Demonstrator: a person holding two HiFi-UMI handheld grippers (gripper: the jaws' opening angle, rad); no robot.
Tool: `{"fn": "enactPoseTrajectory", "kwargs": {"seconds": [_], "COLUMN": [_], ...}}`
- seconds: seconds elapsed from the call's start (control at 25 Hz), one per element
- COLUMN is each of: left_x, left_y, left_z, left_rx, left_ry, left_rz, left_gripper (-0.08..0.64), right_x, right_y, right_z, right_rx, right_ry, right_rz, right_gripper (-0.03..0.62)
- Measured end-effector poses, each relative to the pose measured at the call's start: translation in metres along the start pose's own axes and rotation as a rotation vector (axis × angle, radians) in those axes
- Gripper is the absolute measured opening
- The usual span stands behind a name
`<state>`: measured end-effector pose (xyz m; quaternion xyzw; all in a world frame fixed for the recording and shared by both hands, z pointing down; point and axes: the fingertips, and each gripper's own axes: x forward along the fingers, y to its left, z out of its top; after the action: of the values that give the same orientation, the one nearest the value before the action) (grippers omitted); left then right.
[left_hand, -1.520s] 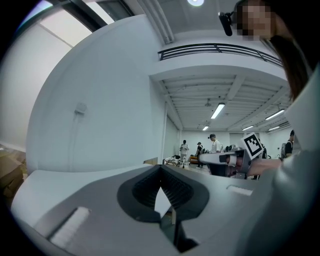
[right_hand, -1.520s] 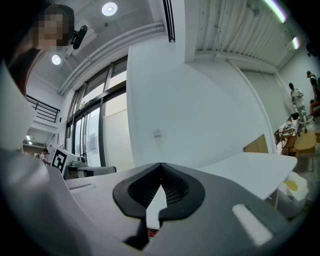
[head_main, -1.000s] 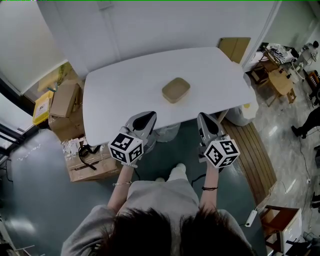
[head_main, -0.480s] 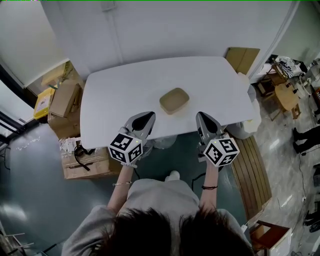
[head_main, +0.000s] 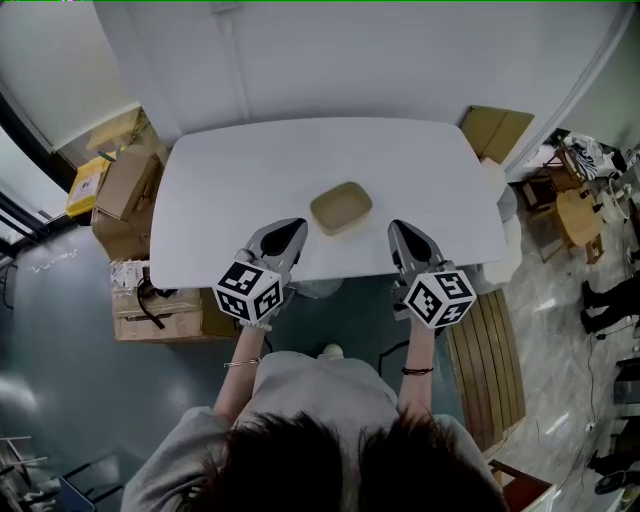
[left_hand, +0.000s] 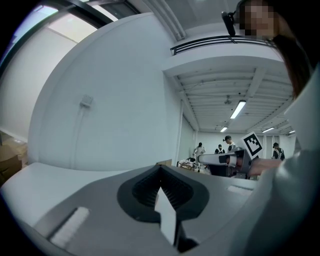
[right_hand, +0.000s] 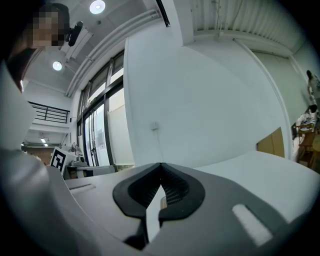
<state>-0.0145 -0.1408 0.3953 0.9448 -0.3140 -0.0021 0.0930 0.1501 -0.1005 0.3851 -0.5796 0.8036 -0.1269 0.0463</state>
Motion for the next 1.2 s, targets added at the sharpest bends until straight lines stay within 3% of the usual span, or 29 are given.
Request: {"fn": "enactPoseTrajectory", "kwargs": {"seconds": [0.56,1.2], "left_x": [0.022,0.062], "left_y": [0.010,0.047], "left_z": [-0.015,-0.038], "left_rx": [-0.026,-0.072], "left_ry": [0.023,0.110], "left_rz": [0.090,0.079], "left_gripper": [-0.009,-0.009], "right_x": [0.034,0.086], "right_y": [-0.030,-0.059], "right_z": [-0.019,-0.034], "right_rx": [0.027,0.065], "right_ry": [0.075,0.134], "right_rz": [0.070,0.055], "right_gripper": [0.012,0.012]}}
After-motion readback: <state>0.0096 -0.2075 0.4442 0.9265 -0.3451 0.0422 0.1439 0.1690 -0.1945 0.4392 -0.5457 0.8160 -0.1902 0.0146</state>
